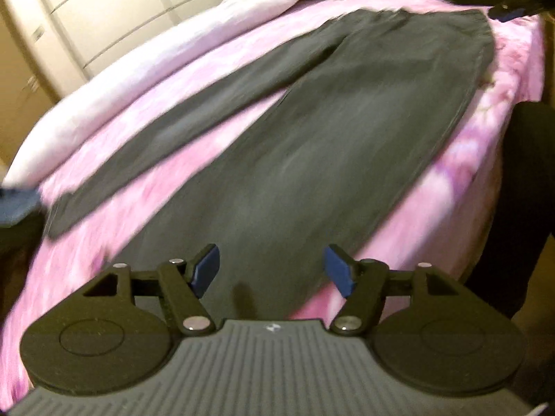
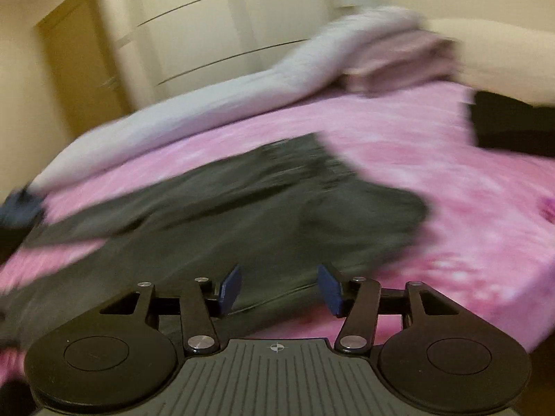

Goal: Fold clothes

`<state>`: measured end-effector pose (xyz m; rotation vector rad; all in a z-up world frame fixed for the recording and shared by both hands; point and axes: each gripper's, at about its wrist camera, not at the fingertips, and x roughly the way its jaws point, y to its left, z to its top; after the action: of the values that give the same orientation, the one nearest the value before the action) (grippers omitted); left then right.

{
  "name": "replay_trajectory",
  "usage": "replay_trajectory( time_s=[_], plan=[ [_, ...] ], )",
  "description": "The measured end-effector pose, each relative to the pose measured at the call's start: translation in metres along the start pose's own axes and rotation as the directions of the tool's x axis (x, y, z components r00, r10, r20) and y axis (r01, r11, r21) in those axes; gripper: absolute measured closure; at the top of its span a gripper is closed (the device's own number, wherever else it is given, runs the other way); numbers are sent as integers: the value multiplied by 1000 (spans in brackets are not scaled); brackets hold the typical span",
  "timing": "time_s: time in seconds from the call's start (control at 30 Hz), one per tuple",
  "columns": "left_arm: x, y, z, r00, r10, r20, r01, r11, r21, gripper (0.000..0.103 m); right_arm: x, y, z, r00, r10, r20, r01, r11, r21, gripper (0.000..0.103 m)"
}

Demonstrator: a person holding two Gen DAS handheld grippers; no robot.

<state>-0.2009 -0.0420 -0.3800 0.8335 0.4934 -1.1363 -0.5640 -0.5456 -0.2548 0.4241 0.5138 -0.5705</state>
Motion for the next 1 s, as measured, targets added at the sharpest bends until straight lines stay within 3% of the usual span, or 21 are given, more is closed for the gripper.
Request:
replay_trajectory(
  time_s=[0.2, 0.3, 0.47, 0.53, 0.73, 1.0],
  plan=[
    [-25, 26, -44, 997, 73, -38, -77, 988, -132, 38, 44, 64, -22, 986, 103, -128, -123, 980, -159, 47],
    [-37, 35, -56, 993, 111, -45, -116, 981, -154, 38, 65, 81, -31, 972, 85, -221, -127, 975, -185, 47],
    [-56, 44, -60, 985, 167, -32, -170, 965, -199, 38, 50, 87, -21, 978, 57, -201, -89, 983, -158, 43],
    [-61, 45, -56, 983, 180, -21, -181, 959, -219, 38, 36, 90, -16, 985, 24, -173, -52, 986, -158, 34],
    [-75, 36, -34, 977, 205, 57, -186, 953, -238, 29, -10, 99, -3, 994, -30, -107, 11, 984, -175, 25],
    [-89, 24, -25, 973, 215, 87, -186, 947, -260, 25, -38, 106, 2, 997, -38, -74, 25, 985, -171, 23]
  ],
)
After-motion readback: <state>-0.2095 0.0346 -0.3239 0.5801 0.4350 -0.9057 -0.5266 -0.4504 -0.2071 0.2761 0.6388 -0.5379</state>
